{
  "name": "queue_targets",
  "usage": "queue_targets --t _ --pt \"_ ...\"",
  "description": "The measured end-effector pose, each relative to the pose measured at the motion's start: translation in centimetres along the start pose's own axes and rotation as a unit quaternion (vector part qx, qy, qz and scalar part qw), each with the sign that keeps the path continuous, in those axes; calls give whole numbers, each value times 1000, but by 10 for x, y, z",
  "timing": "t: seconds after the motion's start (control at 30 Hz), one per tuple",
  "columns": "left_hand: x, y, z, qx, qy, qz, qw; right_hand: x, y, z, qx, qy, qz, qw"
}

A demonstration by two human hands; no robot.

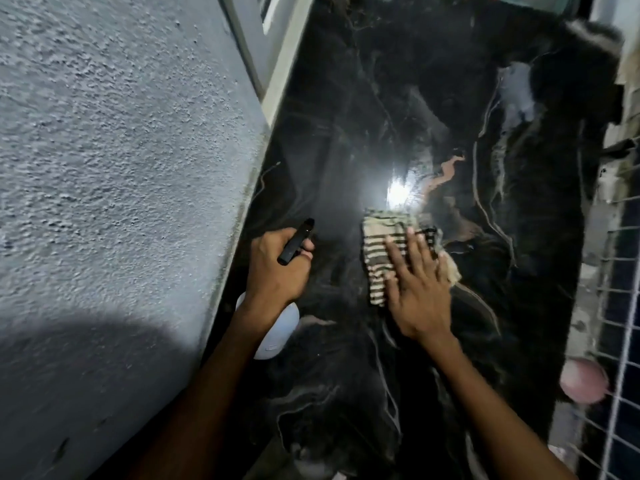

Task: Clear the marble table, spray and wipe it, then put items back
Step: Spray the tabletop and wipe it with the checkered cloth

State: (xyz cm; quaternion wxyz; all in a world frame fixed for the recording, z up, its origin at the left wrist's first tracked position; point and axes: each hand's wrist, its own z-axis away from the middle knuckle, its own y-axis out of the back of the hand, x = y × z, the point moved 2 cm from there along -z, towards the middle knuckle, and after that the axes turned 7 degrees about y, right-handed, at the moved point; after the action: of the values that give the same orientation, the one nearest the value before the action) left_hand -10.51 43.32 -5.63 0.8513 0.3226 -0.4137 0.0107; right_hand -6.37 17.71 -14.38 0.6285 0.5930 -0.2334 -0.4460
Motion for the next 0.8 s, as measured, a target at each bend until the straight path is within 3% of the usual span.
queue_targets --t 0.13,0.27,0.33,0.4,0.47,0.57,0.7,0.8 --pt "10 -18 8 -14 -12 -9 1000 75 28 -3 11 -197 -27 980" --pt "22 -38 25 -38 -24 -19 999 52 29 -43 18 -302 -18 953" --pt "32 -50 36 -45 -42 -28 998 25 23 -53 16 -258 -7 966" --pt "43 -64 48 -64 -63 -39 995 1 13 -42 27 -159 -10 987" --pt "53 -76 60 -76 -82 -58 992 -19 -3 -9 35 -71 -25 997" --pt "61 -88 75 -80 -80 -76 991 -16 -24 62 33 -12 -37 999" --pt "58 -94 88 -71 -85 -72 991 49 -28 145 13 -64 0 998" --pt "51 -97 100 -65 -77 -73 992 108 -7 147 1 -156 -5 988"
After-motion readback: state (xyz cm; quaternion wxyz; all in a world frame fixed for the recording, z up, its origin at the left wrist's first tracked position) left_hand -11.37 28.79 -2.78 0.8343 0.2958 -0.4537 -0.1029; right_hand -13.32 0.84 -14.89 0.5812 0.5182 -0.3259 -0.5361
